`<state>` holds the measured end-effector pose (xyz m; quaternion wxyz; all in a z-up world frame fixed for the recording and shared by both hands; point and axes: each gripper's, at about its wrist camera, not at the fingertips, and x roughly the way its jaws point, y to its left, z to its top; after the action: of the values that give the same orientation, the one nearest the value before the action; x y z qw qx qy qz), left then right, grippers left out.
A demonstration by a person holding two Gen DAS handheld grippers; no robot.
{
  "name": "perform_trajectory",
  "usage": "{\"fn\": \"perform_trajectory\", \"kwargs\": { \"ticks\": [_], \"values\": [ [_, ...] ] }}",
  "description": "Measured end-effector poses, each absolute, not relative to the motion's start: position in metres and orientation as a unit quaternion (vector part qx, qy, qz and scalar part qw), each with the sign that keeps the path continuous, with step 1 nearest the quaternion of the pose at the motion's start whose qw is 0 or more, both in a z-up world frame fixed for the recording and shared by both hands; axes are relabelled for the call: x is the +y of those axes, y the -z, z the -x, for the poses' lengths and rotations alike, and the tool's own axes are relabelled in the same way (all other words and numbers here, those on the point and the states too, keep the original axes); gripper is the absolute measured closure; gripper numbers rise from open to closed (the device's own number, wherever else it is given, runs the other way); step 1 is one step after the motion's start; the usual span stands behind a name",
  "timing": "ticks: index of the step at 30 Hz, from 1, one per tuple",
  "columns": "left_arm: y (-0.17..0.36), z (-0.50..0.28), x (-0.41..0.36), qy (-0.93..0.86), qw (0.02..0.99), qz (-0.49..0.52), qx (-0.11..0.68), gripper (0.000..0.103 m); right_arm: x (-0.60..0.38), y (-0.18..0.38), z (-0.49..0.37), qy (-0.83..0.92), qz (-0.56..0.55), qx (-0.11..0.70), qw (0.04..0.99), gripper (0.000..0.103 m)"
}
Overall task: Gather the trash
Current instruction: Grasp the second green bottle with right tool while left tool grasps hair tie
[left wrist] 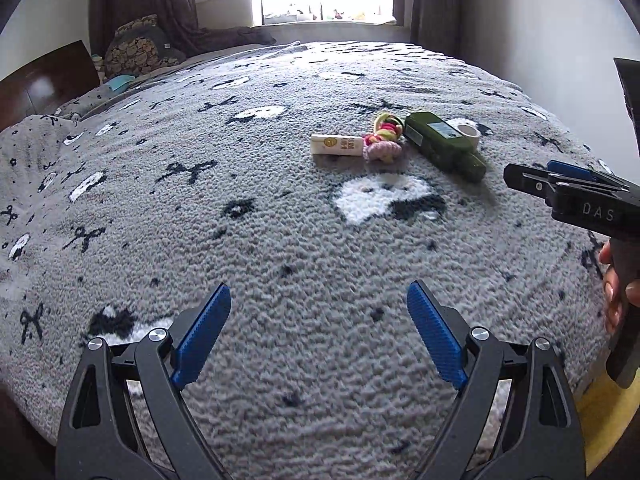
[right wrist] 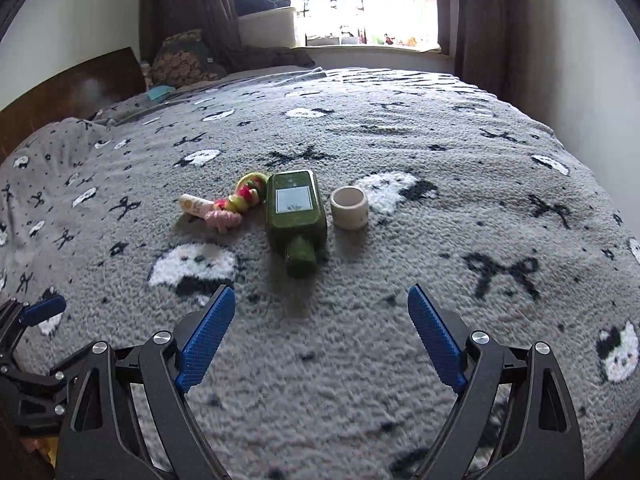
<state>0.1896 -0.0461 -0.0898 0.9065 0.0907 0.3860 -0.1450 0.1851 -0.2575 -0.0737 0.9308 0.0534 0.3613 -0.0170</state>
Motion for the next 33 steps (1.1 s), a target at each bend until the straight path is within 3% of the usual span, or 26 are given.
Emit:
{"fn": "perform_trajectory", "kwargs": {
  "ticks": [5, 12, 14, 22, 26, 33],
  "values": [
    [0.091, -0.224, -0.051, 0.137, 0.907, -0.088, 0.390, 0.018, -0.250, 0.090, -0.242, 0.008, -0.060, 0.398, 0.915, 0.036],
    [0.096, -0.249, -0.060, 0.144, 0.903, -0.085, 0.397, 0.018, -0.242, 0.100, -0.283, 0.009, -0.050, 0.424, 0.904, 0.041],
    [0.098, -0.258, -0.063, 0.143, 0.901, -0.080, 0.402, 0.018, -0.241, 0.103, -0.291, 0.013, -0.042, 0.432, 0.901, 0.049],
    [0.104, -0.295, -0.085, 0.143, 0.901, -0.073, 0.404, 0.019, -0.248, 0.080, -0.257, 0.001, -0.026, 0.401, 0.916, 0.050],
    [0.099, -0.293, -0.109, 0.172, 0.902, -0.071, 0.389, 0.036, -0.265, 0.061, -0.224, 0.010, -0.006, 0.376, 0.927, 0.050],
    [0.090, -0.307, -0.163, 0.195, 0.905, -0.105, 0.362, 0.037, -0.301, 0.048, -0.186, 0.012, -0.010, 0.373, 0.928, 0.050]
  ]
}}
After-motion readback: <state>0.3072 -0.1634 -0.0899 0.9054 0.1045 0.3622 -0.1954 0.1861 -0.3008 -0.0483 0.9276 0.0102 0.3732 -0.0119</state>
